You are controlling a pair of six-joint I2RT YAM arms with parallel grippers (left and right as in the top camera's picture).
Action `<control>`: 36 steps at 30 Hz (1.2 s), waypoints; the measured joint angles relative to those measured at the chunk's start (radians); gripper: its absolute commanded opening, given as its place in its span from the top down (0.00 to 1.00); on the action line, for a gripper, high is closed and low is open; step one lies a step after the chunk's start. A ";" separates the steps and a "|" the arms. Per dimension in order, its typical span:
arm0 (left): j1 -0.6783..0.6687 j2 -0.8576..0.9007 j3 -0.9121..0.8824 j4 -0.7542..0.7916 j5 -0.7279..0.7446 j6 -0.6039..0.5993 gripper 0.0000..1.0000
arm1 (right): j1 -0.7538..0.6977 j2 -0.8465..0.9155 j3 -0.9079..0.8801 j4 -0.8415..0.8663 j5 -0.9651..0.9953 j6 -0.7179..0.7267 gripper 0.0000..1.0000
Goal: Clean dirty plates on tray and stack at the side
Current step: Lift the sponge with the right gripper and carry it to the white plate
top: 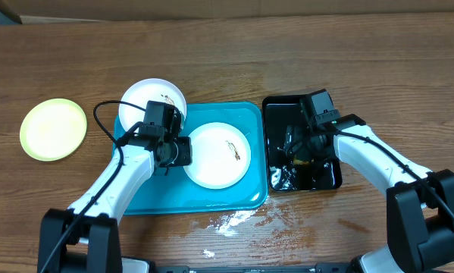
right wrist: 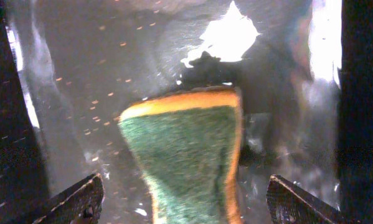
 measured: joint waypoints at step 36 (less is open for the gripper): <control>0.000 0.110 0.026 0.000 0.017 0.019 0.73 | -0.002 0.017 -0.023 0.051 0.013 -0.051 0.42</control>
